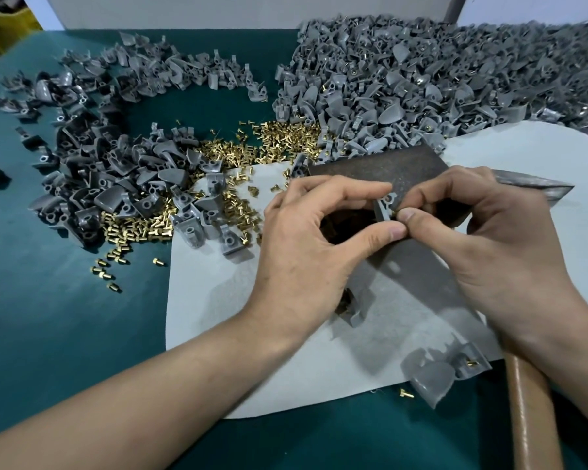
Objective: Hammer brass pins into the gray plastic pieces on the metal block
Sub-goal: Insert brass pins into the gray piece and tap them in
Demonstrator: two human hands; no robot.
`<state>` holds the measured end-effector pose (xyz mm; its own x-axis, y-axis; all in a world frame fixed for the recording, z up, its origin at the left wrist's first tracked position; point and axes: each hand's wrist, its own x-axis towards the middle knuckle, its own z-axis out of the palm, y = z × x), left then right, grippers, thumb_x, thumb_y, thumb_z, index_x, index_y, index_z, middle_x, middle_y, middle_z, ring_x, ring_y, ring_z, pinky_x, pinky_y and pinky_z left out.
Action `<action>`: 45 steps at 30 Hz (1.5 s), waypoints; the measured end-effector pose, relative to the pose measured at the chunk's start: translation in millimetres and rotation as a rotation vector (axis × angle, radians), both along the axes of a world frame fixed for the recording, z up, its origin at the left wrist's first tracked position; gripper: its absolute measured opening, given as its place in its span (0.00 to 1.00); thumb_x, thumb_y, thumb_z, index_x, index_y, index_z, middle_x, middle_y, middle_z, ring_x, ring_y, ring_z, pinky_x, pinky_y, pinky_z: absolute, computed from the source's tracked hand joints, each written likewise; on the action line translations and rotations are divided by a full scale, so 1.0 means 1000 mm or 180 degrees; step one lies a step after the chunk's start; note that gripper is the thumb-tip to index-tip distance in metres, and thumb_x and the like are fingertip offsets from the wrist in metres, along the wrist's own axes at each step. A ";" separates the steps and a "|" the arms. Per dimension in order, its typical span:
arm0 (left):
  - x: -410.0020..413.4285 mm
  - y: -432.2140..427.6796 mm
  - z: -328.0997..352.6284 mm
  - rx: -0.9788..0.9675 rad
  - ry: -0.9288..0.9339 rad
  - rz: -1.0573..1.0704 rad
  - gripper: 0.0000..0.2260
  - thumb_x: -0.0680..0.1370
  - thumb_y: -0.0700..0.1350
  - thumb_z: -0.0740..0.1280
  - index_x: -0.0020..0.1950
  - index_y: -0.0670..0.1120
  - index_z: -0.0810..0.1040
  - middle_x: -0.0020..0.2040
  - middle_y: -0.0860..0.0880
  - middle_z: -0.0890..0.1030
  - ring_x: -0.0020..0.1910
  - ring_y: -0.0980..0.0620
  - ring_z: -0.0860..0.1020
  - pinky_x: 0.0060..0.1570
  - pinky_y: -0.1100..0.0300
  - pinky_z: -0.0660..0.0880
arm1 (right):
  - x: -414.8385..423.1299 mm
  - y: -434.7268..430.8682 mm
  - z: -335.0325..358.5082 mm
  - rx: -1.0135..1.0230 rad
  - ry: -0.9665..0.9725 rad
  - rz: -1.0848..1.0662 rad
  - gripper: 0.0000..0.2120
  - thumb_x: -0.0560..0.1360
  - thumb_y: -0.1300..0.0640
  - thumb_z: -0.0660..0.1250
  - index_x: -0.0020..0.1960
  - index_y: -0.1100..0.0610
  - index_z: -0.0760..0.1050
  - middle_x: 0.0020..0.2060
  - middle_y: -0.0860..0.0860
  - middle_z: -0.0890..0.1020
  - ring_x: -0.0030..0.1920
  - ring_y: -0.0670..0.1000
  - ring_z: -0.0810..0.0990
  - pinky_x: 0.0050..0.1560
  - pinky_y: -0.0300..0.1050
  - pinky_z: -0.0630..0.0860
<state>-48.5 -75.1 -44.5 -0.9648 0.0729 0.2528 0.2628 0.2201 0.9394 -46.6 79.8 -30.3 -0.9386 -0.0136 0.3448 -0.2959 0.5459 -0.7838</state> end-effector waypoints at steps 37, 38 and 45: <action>-0.002 -0.001 -0.004 0.0224 -0.0069 -0.0186 0.14 0.66 0.50 0.76 0.51 0.56 0.82 0.51 0.52 0.83 0.57 0.51 0.79 0.60 0.48 0.75 | 0.001 0.001 0.001 0.0009 -0.0053 0.0115 0.08 0.69 0.60 0.74 0.36 0.48 0.78 0.34 0.50 0.79 0.41 0.44 0.71 0.43 0.31 0.66; -0.002 -0.001 -0.004 0.0230 -0.0066 -0.0184 0.14 0.66 0.51 0.76 0.51 0.56 0.82 0.51 0.52 0.83 0.56 0.50 0.79 0.60 0.47 0.74 | 0.000 0.000 0.001 0.0004 -0.0063 0.0117 0.08 0.69 0.59 0.74 0.36 0.48 0.78 0.34 0.49 0.79 0.41 0.44 0.71 0.43 0.31 0.66; -0.003 -0.001 -0.004 0.0200 -0.0054 -0.0154 0.14 0.66 0.52 0.75 0.51 0.56 0.82 0.51 0.52 0.83 0.57 0.51 0.79 0.60 0.47 0.74 | 0.000 0.000 0.002 0.0025 -0.0090 0.0157 0.09 0.70 0.62 0.73 0.37 0.48 0.78 0.35 0.51 0.80 0.44 0.46 0.72 0.44 0.31 0.65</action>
